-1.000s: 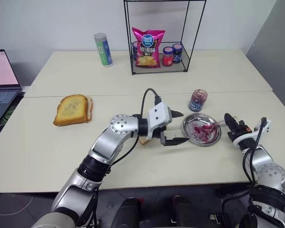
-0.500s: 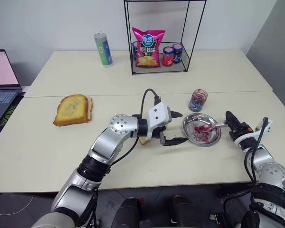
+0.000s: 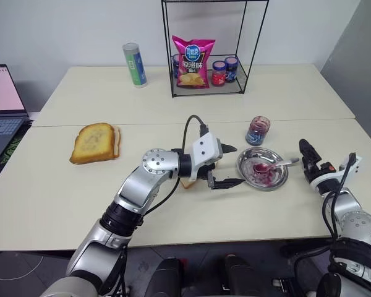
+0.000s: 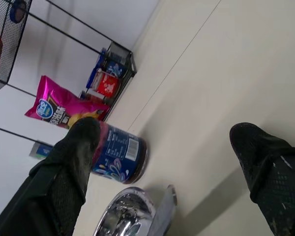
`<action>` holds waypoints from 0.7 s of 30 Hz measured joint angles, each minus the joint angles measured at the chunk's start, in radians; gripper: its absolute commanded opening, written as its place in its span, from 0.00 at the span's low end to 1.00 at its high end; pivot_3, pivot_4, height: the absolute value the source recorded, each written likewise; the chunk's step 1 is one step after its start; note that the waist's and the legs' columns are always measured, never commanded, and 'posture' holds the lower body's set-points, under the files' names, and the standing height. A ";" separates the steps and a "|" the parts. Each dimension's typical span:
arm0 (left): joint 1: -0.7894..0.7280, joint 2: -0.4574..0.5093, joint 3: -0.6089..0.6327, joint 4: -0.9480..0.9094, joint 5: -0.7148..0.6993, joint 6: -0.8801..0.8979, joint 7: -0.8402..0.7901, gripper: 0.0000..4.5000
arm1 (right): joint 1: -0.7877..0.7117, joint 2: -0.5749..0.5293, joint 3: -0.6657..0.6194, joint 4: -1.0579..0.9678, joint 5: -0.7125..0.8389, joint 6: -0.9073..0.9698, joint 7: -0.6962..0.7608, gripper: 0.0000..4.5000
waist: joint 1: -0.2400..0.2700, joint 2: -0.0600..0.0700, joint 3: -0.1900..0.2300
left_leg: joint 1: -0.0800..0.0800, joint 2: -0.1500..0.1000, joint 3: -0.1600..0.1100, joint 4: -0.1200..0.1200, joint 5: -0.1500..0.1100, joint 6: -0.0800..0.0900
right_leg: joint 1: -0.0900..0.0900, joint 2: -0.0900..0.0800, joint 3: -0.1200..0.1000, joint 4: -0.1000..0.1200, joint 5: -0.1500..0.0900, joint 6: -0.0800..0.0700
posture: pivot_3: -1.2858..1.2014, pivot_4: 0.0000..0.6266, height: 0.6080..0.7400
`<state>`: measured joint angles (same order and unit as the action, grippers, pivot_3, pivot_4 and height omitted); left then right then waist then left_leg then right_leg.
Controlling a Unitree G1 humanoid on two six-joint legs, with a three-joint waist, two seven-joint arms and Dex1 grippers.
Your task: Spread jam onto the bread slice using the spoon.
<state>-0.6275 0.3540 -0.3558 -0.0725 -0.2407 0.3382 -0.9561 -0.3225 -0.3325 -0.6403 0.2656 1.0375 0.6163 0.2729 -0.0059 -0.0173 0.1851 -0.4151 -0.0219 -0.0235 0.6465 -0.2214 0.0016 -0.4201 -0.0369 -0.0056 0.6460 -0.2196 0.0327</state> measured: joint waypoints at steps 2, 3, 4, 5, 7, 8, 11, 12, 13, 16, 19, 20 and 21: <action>0.000 0.005 0.006 0.000 0.000 0.000 -0.002 1.00 | 0.000 -0.019 -0.022 0.008 -0.001 -0.009 -0.013 1.00 | 0.000 0.000 0.000 | 0.000 0.000 0.000 0.000 0.000 0.000 | 0.000 0.000 0.000 0.000 0.000 0.000 | 0.52 0.24 1.00; 0.000 0.006 0.012 -0.001 0.000 0.001 -0.002 1.00 | 0.001 -0.030 -0.036 0.010 -0.001 -0.012 -0.020 1.00 | 0.001 0.000 0.000 | 0.000 0.000 0.000 0.000 0.000 0.000 | 0.000 0.000 0.000 0.000 0.000 0.000 | 0.52 0.24 1.00; 0.000 0.013 0.016 -0.004 -0.001 0.002 -0.004 1.00 | 0.002 -0.046 -0.053 0.011 0.001 -0.014 -0.034 1.00 | 0.001 0.000 0.000 | 0.000 0.000 0.000 0.000 0.000 0.000 | 0.000 0.000 0.000 0.000 0.000 0.000 | 0.52 0.24 1.00; 0.001 0.028 0.029 -0.008 -0.003 0.007 -0.007 1.00 | 0.003 -0.077 -0.078 0.006 0.002 -0.013 -0.055 1.00 | 0.001 0.000 0.000 | 0.000 0.000 0.000 0.000 0.000 0.000 | 0.000 0.000 0.000 0.000 0.000 0.000 | 0.52 0.24 1.00; 0.005 0.057 0.053 -0.021 -0.012 0.017 -0.010 1.00 | 0.016 -0.122 -0.088 -0.031 0.000 -0.002 -0.071 1.00 | 0.000 0.001 0.000 | 0.000 0.000 0.001 0.000 0.000 0.000 | 0.000 0.000 0.001 0.000 0.000 0.000 | 0.52 0.24 1.00; 0.008 0.076 0.070 -0.025 -0.016 0.029 -0.012 1.00 | 0.021 -0.147 -0.084 -0.064 -0.002 0.010 -0.075 1.00 | -0.003 0.001 0.000 | 0.001 0.000 0.001 -0.001 0.000 0.000 | 0.000 0.000 0.001 0.000 -0.001 0.001 | 0.52 0.24 1.00; 0.046 0.157 0.157 -0.070 -0.065 0.116 -0.014 1.00 | 0.045 -0.300 0.051 -0.249 -0.060 0.096 -0.011 1.00 | -0.023 0.004 0.000 | 0.002 0.001 0.001 -0.001 0.000 0.000 | -0.001 0.001 0.002 0.002 -0.002 0.003 | 0.52 0.24 1.00; 0.058 0.182 0.193 -0.086 -0.083 0.146 -0.014 1.00 | 0.048 -0.357 0.104 -0.316 -0.075 0.127 0.032 1.00 | -0.025 0.004 0.000 | 0.001 0.002 0.001 -0.001 0.000 0.000 | -0.001 0.002 0.002 0.001 -0.002 0.003 | 0.52 0.24 1.00; 0.067 0.200 0.216 -0.095 -0.097 0.164 -0.014 1.00 | 0.053 -0.397 0.141 -0.359 -0.077 0.145 0.068 1.00 | -0.025 0.004 0.000 | 0.002 0.002 0.000 -0.001 0.000 0.000 | 0.000 0.002 0.001 0.001 -0.002 0.003 | 0.52 0.24 1.00; 0.106 0.279 0.305 -0.125 -0.138 0.235 -0.013 1.00 | 0.067 -0.496 0.255 -0.489 -0.072 0.209 0.211 1.00 | -0.022 0.002 0.000 | 0.001 0.003 -0.002 -0.001 0.000 0.000 | 0.000 0.002 -0.002 0.000 -0.002 0.002 | 0.52 0.24 1.00; 0.176 0.386 0.377 -0.158 -0.167 0.302 -0.018 1.00 | 0.083 -0.587 0.347 -0.592 -0.071 0.264 0.347 1.00 | -0.019 0.002 0.001 | 0.000 0.001 -0.001 -0.001 0.000 0.000 | 0.000 0.001 -0.001 -0.001 -0.002 0.003 | 0.52 0.24 1.00; 0.205 0.411 0.406 -0.171 -0.177 0.325 -0.017 1.00 | 0.084 -0.610 0.362 -0.619 -0.069 0.276 0.385 1.00 | -0.018 0.001 0.001 | -0.001 0.001 -0.001 0.000 0.000 0.000 | 0.000 -0.001 -0.002 -0.001 -0.003 0.003 | 0.52 0.24 1.00; 0.226 0.427 0.423 -0.182 -0.185 0.338 -0.018 1.00 | 0.087 -0.625 0.368 -0.638 -0.063 0.286 0.405 1.00 | -0.018 0.001 0.001 | -0.001 0.001 -0.001 0.000 0.000 0.000 | 0.000 -0.001 -0.002 -0.002 -0.003 0.003 | 0.52 0.24 1.00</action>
<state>-0.4014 0.7808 0.0671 -0.2550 -0.4256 0.6766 -0.9737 -0.2354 -0.9575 -0.2718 -0.3727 0.9750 0.9019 0.6778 -0.0237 -0.0165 0.1864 -0.4158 -0.0211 -0.0247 0.6462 -0.2215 0.0015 -0.4204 -0.0378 -0.0072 0.6439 -0.2222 0.0358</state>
